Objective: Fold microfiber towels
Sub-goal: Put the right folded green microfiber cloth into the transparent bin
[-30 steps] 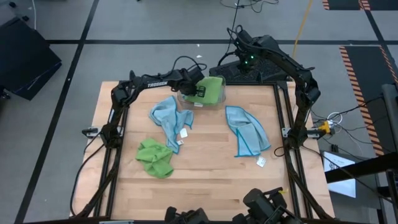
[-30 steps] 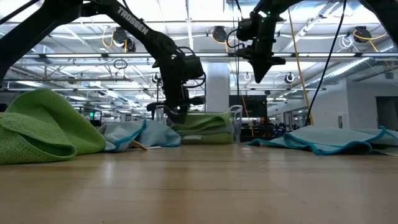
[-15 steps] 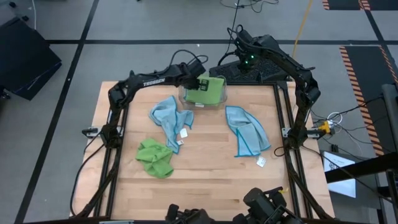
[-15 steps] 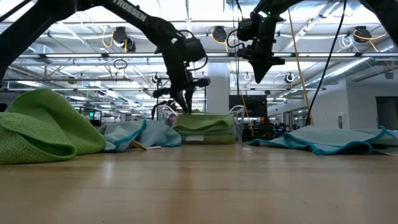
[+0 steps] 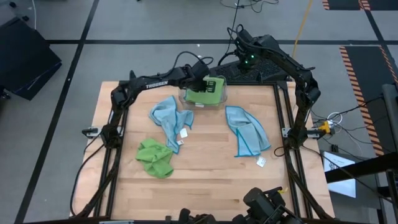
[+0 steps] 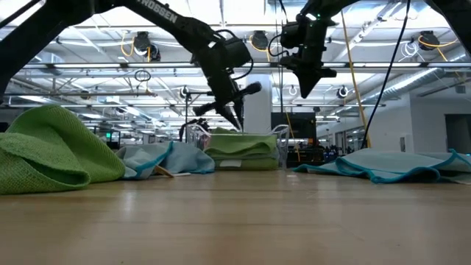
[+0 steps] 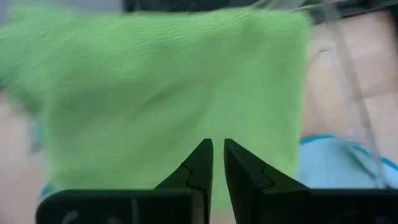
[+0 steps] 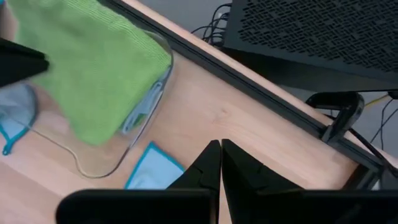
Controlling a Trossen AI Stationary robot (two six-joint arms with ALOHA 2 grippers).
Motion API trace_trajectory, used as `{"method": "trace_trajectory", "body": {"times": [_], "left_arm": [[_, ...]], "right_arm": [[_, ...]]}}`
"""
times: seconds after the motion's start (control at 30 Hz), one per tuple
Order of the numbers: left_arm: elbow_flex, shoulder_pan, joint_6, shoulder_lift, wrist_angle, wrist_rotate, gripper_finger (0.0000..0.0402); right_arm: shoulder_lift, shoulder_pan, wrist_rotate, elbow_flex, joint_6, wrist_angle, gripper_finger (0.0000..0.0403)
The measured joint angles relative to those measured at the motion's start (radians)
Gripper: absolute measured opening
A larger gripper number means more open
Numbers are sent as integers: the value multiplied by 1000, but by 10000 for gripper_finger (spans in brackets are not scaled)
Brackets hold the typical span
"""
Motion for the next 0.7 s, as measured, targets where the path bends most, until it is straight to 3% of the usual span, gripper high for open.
{"method": "trace_trajectory", "body": {"times": [0.23,0.5,0.7], "left_arm": [[-26,-4,166,60,30,11,42],[-25,-10,473,93,-2,52,42],[-25,-8,542,92,-12,59,42]], "right_arm": [[0,0,-20,0,0,-3,8],[0,-2,-20,0,-28,-7,8],[0,-12,-20,0,-40,-5,8]]}}
